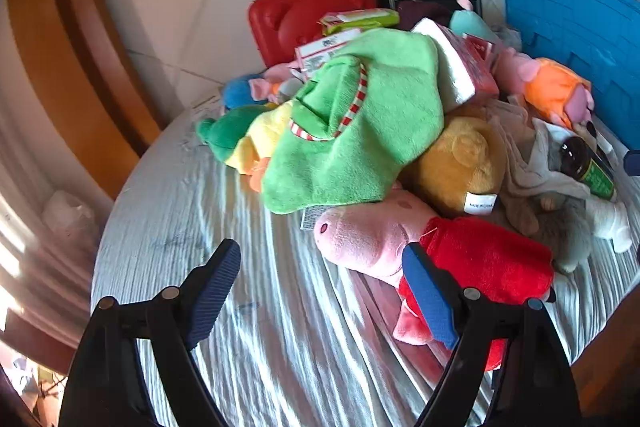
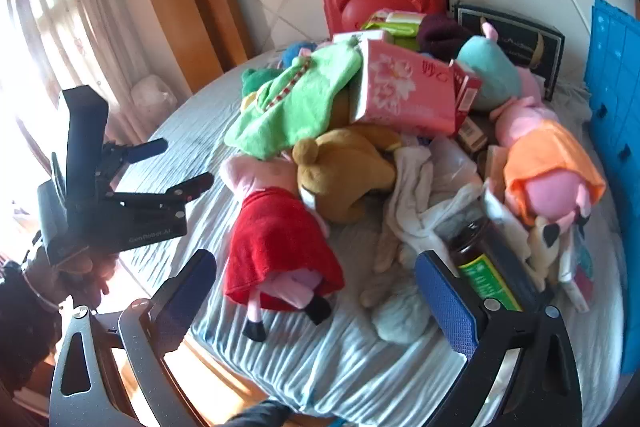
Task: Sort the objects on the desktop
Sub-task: 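Return both tools to the pile, then grasp the pink pig plush in red dress with the right tool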
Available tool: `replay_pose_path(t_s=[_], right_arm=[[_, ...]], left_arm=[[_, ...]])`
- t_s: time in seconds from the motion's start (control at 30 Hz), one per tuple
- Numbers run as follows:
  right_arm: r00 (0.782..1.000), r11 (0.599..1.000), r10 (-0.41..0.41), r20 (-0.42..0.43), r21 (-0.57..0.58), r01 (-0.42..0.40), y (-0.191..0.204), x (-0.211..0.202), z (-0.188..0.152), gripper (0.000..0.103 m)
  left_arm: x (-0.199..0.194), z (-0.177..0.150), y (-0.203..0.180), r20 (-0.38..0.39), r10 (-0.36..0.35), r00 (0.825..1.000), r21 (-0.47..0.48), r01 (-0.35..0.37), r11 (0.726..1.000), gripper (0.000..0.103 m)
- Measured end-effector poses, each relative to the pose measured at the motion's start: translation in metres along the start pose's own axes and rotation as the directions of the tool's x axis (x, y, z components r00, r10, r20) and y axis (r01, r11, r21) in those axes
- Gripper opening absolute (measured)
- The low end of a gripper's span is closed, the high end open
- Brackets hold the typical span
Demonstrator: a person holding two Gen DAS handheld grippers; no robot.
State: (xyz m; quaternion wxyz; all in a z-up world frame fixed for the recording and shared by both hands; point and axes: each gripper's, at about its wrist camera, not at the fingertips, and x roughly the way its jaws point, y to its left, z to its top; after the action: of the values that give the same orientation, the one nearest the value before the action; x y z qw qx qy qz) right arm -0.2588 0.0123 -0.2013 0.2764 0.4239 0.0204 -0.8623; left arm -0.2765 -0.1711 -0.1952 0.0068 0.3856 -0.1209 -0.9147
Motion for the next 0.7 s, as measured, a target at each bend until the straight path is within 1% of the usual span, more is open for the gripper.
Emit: replay_pose_path(t_s=[0.03, 0.1, 0.17, 0.2, 0.27, 0.33, 0.37, 0.4, 0.43, 0.47, 0.53, 0.57, 0.63, 0.7], right_arm=[[1.000, 1.000, -0.003, -0.013, 0.013, 0.003, 0.004, 0.008, -0.003, 0.102], [0.999, 0.999, -0.007, -0.039, 0.050, 0.009, 0.011, 0.021, -0.008, 0.102], [0.998, 0.996, -0.019, -0.059, 0.088, 0.024, 0.016, 0.034, -0.013, 0.102], [0.997, 0.994, -0.028, -0.065, 0.104, 0.034, 0.018, 0.039, -0.015, 0.102], [0.996, 0.990, -0.046, -0.074, 0.132, 0.055, 0.023, 0.048, -0.020, 0.102], [0.995, 0.985, -0.055, -0.085, 0.157, 0.068, 0.026, 0.056, -0.025, 0.102], [0.994, 0.983, -0.067, -0.091, 0.162, 0.082, 0.028, 0.061, -0.027, 0.102], [0.992, 0.982, -0.082, -0.100, 0.164, 0.098, 0.030, 0.066, -0.028, 0.102], [0.990, 0.980, -0.089, -0.110, 0.167, 0.107, 0.031, 0.071, -0.030, 0.102], [0.988, 0.979, -0.094, -0.120, 0.171, 0.114, 0.031, 0.076, -0.030, 0.102], [0.986, 0.976, -0.110, -0.127, 0.175, 0.131, 0.032, 0.083, -0.028, 0.102], [0.985, 0.975, -0.118, -0.128, 0.170, 0.139, 0.032, 0.086, -0.027, 0.102], [0.979, 0.977, -0.136, -0.155, 0.143, 0.158, 0.032, 0.097, -0.025, 0.102], [0.975, 0.981, -0.122, -0.186, 0.129, 0.147, 0.031, 0.108, -0.025, 0.102]], left_arm=[[0.007, 0.000, 0.002, -0.003, -0.032, 0.999, 0.027, 0.033, 0.999, 0.083], [0.022, 0.001, 0.008, -0.020, -0.119, 0.993, 0.064, 0.120, 0.991, 0.083], [0.037, 0.002, 0.012, -0.042, -0.170, 0.985, 0.064, 0.173, 0.983, 0.083], [0.044, 0.001, 0.014, -0.055, -0.219, 0.974, 0.055, 0.222, 0.974, 0.083], [0.057, 0.001, 0.016, -0.071, -0.271, 0.960, 0.035, 0.274, 0.961, 0.083], [0.064, 0.001, 0.019, -0.055, -0.333, 0.941, 0.009, 0.334, 0.943, 0.083], [0.067, 0.002, 0.020, -0.053, -0.358, 0.932, -0.006, 0.358, 0.934, 0.086], [0.071, 0.003, 0.020, -0.056, -0.372, 0.927, -0.019, 0.371, 0.928, 0.089], [0.074, 0.002, 0.020, -0.055, -0.373, 0.926, -0.026, 0.372, 0.928, 0.098], [0.076, 0.001, 0.021, -0.051, -0.373, 0.927, -0.030, 0.372, 0.928, 0.102], [0.076, 0.000, 0.025, -0.053, -0.395, 0.917, -0.042, 0.394, 0.918, 0.102], [0.075, -0.001, 0.029, -0.052, -0.401, 0.915, -0.043, 0.399, 0.916, 0.102], [0.072, -0.006, 0.033, -0.052, -0.406, 0.912, -0.040, 0.404, 0.914, 0.102], [0.070, -0.007, 0.035, -0.062, -0.407, 0.911, -0.030, 0.406, 0.913, 0.102]])
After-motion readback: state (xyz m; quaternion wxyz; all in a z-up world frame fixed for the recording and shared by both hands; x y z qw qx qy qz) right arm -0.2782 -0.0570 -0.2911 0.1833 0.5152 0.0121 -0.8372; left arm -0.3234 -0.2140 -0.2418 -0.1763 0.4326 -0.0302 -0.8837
